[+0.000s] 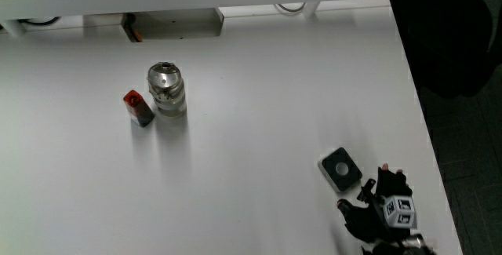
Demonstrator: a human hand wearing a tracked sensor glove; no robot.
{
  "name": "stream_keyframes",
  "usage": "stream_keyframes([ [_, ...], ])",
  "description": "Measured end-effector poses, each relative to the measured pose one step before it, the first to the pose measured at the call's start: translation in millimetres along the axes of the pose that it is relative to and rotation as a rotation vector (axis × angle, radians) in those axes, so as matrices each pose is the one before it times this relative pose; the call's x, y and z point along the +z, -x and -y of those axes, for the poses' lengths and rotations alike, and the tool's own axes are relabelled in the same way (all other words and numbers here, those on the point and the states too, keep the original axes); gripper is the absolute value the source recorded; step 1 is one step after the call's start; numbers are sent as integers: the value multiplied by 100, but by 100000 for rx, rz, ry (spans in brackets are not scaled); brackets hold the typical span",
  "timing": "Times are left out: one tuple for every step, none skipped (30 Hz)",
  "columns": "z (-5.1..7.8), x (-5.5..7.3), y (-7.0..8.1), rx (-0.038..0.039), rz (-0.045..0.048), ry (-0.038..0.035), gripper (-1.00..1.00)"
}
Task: Pick speaker
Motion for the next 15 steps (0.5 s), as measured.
stream_keyframes([
  [-667, -159, -80, -3405, 3295, 1033, 0],
  [-493, 16, 56, 2469, -1032, 4270, 0],
  [456, 867, 247, -958, 805, 46, 0],
  [-1016, -734, -209, 836, -1164, 7097, 0],
  [-247, 7, 10, -2151, 2128, 1403, 0],
  [-361, -137, -1, 498, 734, 3411, 0],
  [-430, -319, -133, -1714, 104, 4253, 0],
  [-580, -496, -150, -254, -123, 3534, 0],
  [-393, -329, -108, -1078, 714, 2016, 0],
  [-102, -59, -50, -1745, 1217, 922, 0],
  [-337, -146, -68, -714, 21, 576, 6],
  [-224, -47, 22, -15, 556, 2590, 11],
  [40, 138, 73, -651, -371, -824, 17],
  [-304, -50, 76, -2370, 1568, 214, 22],
  [-359, -144, 141, -458, 1390, 4934, 28],
])
